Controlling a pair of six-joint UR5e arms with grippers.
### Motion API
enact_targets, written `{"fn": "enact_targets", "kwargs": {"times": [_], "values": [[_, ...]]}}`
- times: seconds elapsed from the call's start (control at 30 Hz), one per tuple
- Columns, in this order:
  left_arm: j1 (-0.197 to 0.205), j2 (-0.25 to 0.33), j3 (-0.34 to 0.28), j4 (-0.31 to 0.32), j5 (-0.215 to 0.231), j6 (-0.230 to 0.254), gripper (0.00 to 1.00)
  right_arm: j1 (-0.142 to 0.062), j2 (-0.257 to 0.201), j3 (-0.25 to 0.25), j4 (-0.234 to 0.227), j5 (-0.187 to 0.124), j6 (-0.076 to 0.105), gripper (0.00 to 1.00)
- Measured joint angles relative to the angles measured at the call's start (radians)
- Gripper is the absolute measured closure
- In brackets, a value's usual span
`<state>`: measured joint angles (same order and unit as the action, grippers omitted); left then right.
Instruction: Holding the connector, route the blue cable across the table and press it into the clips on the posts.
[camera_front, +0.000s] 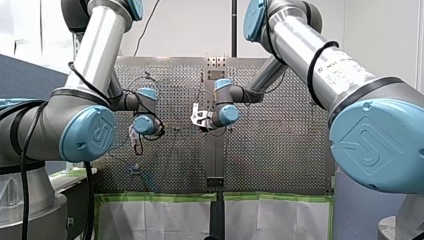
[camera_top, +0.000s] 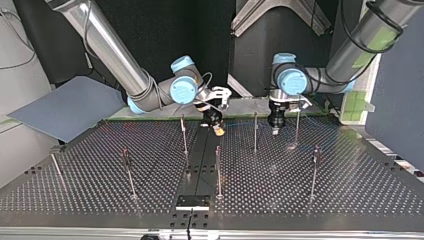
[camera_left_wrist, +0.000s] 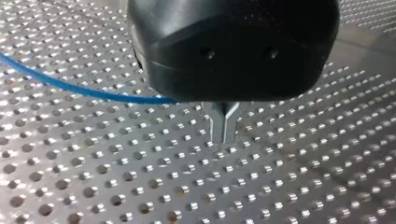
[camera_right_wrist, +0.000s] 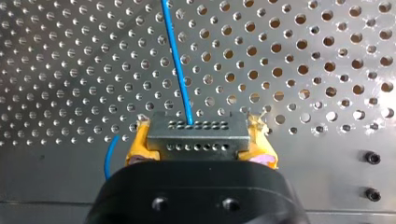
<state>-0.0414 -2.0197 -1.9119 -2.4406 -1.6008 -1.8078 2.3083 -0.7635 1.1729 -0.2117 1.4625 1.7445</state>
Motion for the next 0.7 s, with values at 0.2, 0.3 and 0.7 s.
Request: {"fn": "enact_targets", "kwargs": {"times": [0.2,0.3,0.7], "values": [[0.006,0.000,0.025,-0.022,0.001,0.009,1.00,-0.021,0.000,-0.001,-0.003,-0.002,0.007,1.00],[0.007,0.000,0.030,-0.026,0.001,0.010,1.00,-0.027,0.000,-0.001,-0.002,-0.004,0.007,1.00],[0.003,0.000,0.033,-0.073,-0.004,0.009,0.20,-0.036,0.000,-0.001,-0.001,-0.007,0.006,1.00]]}}
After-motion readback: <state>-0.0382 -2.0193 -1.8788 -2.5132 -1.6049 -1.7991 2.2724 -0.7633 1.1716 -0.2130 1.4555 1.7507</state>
